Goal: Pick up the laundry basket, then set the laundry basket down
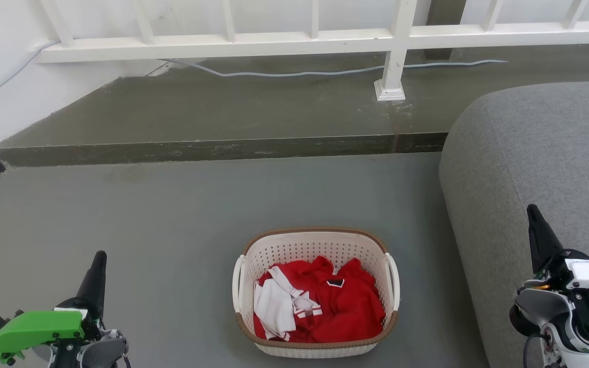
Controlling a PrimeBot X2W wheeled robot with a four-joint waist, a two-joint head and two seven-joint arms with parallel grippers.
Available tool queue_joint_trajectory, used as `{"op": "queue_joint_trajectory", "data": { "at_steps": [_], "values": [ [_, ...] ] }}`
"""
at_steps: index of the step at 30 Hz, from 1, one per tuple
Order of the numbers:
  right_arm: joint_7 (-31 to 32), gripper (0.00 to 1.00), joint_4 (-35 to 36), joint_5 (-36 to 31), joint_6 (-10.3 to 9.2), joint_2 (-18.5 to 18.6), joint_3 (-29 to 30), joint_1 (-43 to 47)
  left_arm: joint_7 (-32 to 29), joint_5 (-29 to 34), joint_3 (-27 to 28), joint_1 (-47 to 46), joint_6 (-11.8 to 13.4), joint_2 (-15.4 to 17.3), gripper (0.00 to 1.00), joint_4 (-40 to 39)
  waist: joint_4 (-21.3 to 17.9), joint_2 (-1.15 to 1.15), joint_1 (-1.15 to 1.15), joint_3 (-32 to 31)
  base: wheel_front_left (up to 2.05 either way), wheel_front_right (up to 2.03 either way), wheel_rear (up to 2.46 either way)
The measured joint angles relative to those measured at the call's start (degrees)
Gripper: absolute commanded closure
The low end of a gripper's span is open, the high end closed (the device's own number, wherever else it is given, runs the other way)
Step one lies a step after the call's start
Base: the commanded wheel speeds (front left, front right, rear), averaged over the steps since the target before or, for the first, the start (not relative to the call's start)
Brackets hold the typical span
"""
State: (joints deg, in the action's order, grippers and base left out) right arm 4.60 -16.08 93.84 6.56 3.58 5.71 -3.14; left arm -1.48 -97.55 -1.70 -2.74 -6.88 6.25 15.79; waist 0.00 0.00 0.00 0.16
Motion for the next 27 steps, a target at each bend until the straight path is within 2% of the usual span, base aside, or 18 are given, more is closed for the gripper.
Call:
{"op": "queue_joint_trajectory", "data": {
  "at_steps": [27],
  "values": [
    [0.0, 1.00, 0.0, 0.0, 0.00, 0.0, 0.1, 0.0, 0.0, 0.0, 0.3, 0.0, 0.0, -0.1, 1.00, -0.1, 0.0, 0.00, 0.00, 0.0, 0.00, 0.00, 0.00]
  ]
}}
